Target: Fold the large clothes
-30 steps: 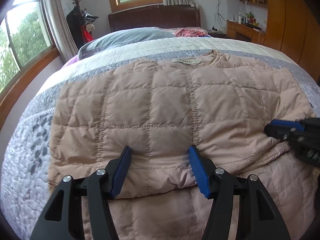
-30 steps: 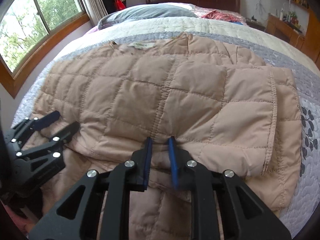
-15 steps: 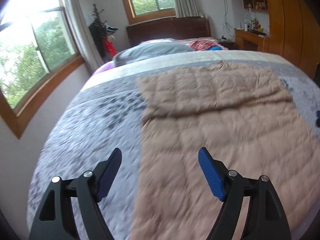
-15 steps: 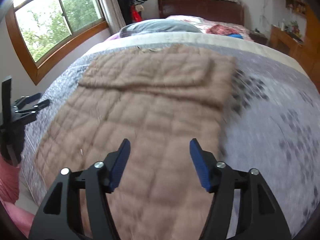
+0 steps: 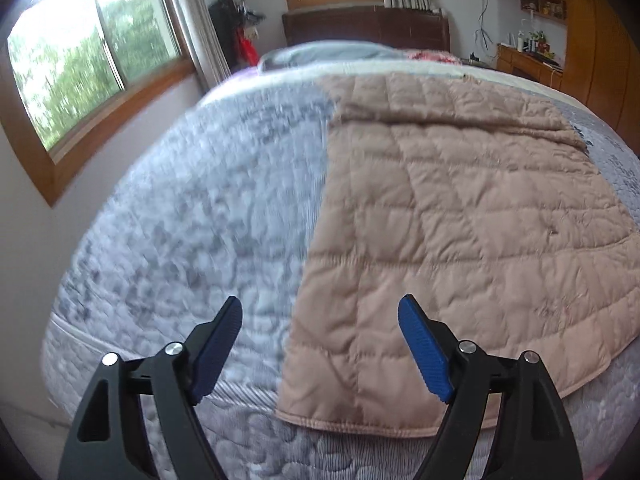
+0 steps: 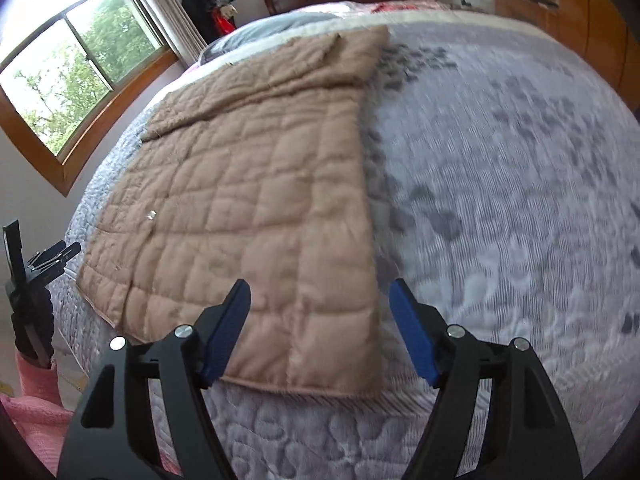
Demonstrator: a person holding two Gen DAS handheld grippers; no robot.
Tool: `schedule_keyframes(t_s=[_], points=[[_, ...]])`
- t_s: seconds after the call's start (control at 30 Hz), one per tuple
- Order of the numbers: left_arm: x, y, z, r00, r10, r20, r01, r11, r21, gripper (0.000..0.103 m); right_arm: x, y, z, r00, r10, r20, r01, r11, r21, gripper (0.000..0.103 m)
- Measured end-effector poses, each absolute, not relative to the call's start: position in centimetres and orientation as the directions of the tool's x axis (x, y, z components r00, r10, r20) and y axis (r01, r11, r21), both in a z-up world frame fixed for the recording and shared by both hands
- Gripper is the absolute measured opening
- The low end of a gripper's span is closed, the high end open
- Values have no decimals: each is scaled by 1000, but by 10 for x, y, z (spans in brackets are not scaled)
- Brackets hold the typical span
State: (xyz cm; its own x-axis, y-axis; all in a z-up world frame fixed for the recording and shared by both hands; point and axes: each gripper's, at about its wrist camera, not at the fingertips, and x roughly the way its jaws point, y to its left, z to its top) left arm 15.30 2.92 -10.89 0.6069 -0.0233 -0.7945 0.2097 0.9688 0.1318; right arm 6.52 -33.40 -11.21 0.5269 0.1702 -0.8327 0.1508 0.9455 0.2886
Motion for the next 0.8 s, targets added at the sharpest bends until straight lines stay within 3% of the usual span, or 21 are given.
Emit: schedule_keyframes(t_s=[0.27,0.4,0.5,0.57,0.6,0.67,0.73,0.8], points=[[161,37,-141,526,-61,-848,209,976,59,81,65,-348,-144,501,219,-837,209,908,363,77],[160,29,-142,525,-73,-848,230,972,58,79,70,-337,-143,492,197,-848,182,929,321,78],[161,26,-142,515,-91,-853,236,971,39,72,75,-325,-141,487,175,-856,153,947,281,67],[161,25,-143,514,-89,-853,234,971,40,68,77,-322,-139,487,185,-854,137,949,283,50],[161,25,-143,514,-89,-853,234,971,40,62,78,-320,-139,486,177,-856,135,952,274,46],[160,24,-141,518,-84,-852,229,972,44,50,79,-319,-138,487,204,-849,116,949,295,24],[160,24,-139,519,-78,-851,226,973,49,33,78,-319,-136,498,217,-840,112,944,310,14],[160,25,-137,521,-62,-851,214,975,59,25,77,-321,-134,509,224,-831,110,941,321,11]])
